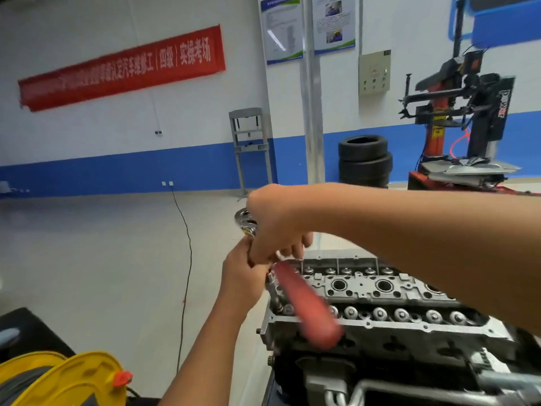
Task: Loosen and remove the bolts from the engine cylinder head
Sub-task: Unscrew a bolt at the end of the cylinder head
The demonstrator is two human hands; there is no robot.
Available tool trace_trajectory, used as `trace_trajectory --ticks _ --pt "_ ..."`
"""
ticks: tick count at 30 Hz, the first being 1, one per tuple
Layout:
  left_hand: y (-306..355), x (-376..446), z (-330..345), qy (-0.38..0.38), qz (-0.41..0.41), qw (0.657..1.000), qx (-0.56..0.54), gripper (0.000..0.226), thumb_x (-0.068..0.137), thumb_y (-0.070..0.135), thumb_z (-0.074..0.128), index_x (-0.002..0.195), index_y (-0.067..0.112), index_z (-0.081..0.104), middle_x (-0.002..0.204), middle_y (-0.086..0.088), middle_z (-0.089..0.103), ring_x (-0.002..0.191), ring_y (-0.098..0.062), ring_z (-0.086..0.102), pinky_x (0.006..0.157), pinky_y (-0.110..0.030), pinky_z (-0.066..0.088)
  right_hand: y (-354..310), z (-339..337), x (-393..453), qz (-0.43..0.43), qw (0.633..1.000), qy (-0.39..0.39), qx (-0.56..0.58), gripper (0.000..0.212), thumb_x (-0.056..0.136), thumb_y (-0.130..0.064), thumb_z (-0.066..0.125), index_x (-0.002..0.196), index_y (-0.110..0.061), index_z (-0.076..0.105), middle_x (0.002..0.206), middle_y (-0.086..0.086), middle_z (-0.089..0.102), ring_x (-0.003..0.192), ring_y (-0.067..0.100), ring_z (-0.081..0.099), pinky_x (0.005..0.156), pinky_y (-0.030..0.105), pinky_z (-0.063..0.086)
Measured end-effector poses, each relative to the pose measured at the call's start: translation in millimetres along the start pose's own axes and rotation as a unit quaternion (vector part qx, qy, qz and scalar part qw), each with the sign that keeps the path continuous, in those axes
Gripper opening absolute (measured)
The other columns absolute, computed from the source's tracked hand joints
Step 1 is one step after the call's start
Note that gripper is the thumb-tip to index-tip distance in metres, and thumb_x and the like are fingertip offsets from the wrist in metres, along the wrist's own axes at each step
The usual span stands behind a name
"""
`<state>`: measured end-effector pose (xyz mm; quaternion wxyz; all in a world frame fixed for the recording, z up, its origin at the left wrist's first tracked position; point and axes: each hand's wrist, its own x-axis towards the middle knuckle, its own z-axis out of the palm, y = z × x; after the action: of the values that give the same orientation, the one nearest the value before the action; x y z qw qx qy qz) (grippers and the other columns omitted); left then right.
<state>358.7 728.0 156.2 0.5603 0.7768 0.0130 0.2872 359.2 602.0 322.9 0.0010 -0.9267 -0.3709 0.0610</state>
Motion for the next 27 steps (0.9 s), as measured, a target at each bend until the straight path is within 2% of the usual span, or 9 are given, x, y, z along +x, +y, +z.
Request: trace_trajectory --ticks 4,7,10,14,16,19,22,24,27 --pt "-6 -8 -8 -0.045 -0.044 0.997 -0.053 0.017 0.1 0.001 0.065 0.096 0.018 0.064 0.08 0.004 0.073 0.085 -0.021 0.075 0.088 -0.04 0.058 31 -20 9 -0.029 0.974 0.095 -0.202 0.008 0.089 -0.011 0.068 0.097 -0.013 0.068 0.079 0.002 0.06 0.065 0.017 0.055 0.055 0.031 0.046" --pt "-2 -11 -5 -0.056 -0.037 0.998 -0.016 0.021 0.1 0.002 0.065 0.091 0.021 0.064 0.079 0.008 0.074 0.084 -0.016 0.075 0.084 -0.033 0.057 38 -17 6 0.01 0.965 0.136 -0.225 0.009 0.094 -0.009 0.058 0.099 -0.009 0.066 0.078 0.003 0.05 0.063 0.016 0.045 0.054 0.029 0.04" --pt "-1 -2 0 -0.01 -0.04 0.999 -0.01 0.02 0.1 0.004 0.065 0.094 0.023 0.066 0.081 0.003 0.076 0.079 -0.011 0.075 0.074 -0.026 0.055 15 7 3 -0.006 0.975 0.123 -0.184 0.015 0.081 -0.02 0.072 0.075 -0.015 0.059 0.072 0.001 0.055 0.058 0.016 0.052 0.048 0.026 0.041" --pt "-4 1 2 -0.016 -0.029 0.999 0.02 0.036 0.093 -0.008 0.058 0.081 0.025 0.06 0.071 0.011 0.069 0.069 -0.004 0.064 0.068 -0.027 0.053 -3 11 -15 0.012 0.992 -0.051 0.115 0.011 0.078 -0.014 0.071 0.08 -0.004 0.068 0.062 0.004 0.073 0.055 0.022 0.074 0.05 0.03 0.057" --pt "-9 -5 -5 -0.011 -0.029 0.999 -0.016 0.03 0.097 -0.005 0.063 0.088 0.024 0.064 0.075 0.013 0.072 0.075 -0.005 0.071 0.076 -0.026 0.058 11 -9 -7 0.005 0.999 -0.027 0.031 0.012 0.079 -0.01 0.074 0.091 -0.005 0.071 0.074 0.007 0.076 0.064 0.022 0.076 0.059 0.036 0.062" --pt "-7 -9 -8 -0.055 -0.038 0.997 -0.049 0.019 0.1 -0.001 0.065 0.095 0.018 0.063 0.079 0.008 0.072 0.087 -0.019 0.075 0.088 -0.038 0.059 33 -25 4 0.018 0.976 0.112 -0.188 0.017 0.089 -0.004 0.062 0.103 -0.013 0.069 0.087 0.005 0.065 0.078 0.024 0.064 0.072 0.038 0.055" --pt "-1 -10 -1 -0.047 -0.033 0.998 0.003 0.022 0.099 -0.001 0.064 0.091 0.019 0.063 0.076 0.009 0.074 0.083 -0.013 0.075 0.083 -0.032 0.057 19 -6 3 0.008 0.959 0.153 -0.239 0.005 0.085 -0.01 0.06 0.083 -0.014 0.058 0.08 0.003 0.055 0.065 0.02 0.049 0.056 0.03 0.04" --pt "-2 -10 2 -0.007 -0.022 0.999 0.026 0.022 0.098 0.004 0.067 0.089 0.024 0.066 0.08 0.008 0.076 0.082 -0.011 0.074 0.078 -0.029 0.056 2 9 3 -0.008 0.967 0.137 -0.216 0.013 0.08 -0.019 0.066 0.073 -0.016 0.055 0.073 0.001 0.057 0.056 0.017 0.054 0.047 0.025 0.038" --pt "-2 -11 7 0.03 0.004 0.999 0.039 0.016 0.095 0.005 0.068 0.087 0.019 0.068 0.076 0.01 0.074 0.07 -0.003 0.068 0.064 -0.017 0.048 -10 21 -8 0.017 0.996 0.083 -0.034 0.013 0.08 -0.018 0.071 0.075 -0.009 0.064 0.054 0.002 0.067 0.041 0.019 0.068 0.038 0.024 0.05"
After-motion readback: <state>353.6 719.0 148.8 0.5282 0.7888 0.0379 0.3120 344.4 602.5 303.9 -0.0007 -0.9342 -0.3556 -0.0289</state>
